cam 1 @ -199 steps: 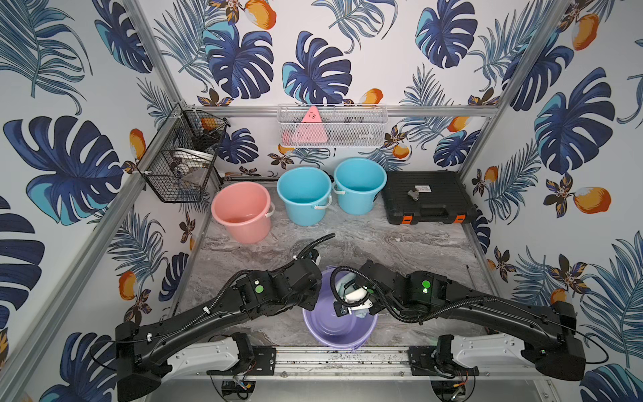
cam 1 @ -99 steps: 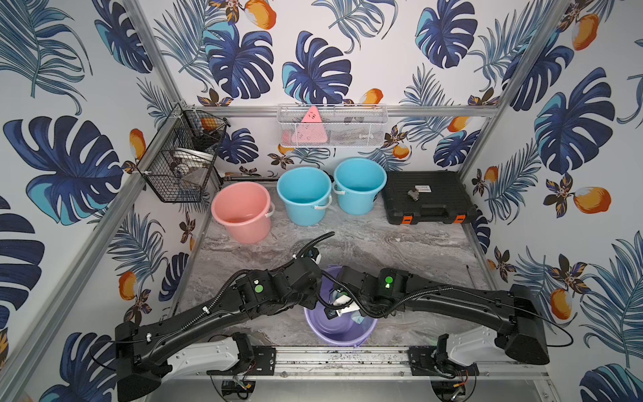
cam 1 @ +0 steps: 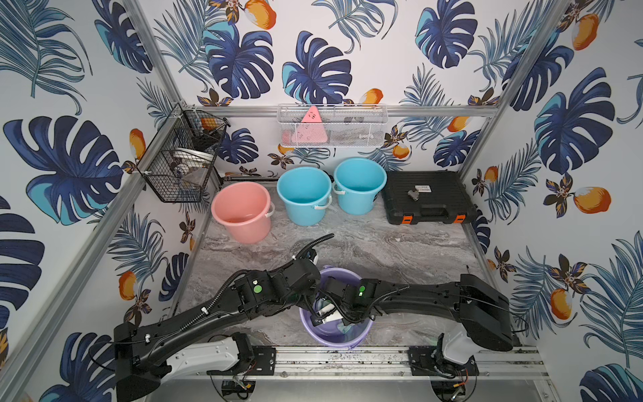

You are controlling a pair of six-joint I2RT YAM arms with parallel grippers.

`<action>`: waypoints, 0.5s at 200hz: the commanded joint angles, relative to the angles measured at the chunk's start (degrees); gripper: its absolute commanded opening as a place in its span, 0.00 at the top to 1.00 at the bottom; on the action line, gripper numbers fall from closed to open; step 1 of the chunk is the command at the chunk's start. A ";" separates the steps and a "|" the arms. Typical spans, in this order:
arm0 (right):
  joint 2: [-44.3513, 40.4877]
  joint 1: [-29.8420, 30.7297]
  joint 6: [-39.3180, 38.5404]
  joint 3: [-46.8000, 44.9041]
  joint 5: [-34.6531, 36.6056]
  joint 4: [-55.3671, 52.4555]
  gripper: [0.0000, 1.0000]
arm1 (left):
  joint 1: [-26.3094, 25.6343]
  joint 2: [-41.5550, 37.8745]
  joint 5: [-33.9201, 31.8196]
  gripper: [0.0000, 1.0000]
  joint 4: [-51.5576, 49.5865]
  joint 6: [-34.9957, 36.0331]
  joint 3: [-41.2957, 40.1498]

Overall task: Wipe the inside of the bucket with a cloth
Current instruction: Wipe the dirt from the inside of the bucket.

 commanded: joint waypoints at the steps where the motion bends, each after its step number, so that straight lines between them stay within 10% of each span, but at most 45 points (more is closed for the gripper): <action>1: 1.81 -0.27 1.90 -2.26 -1.42 1.66 1.00 | 0.02 -0.53 0.96 1.00 3.27 -0.04 0.20; 100: -12.35 -1.62 5.04 -2.93 -5.22 -3.30 1.00 | -0.02 -2.48 -0.64 1.00 4.38 -1.01 -1.40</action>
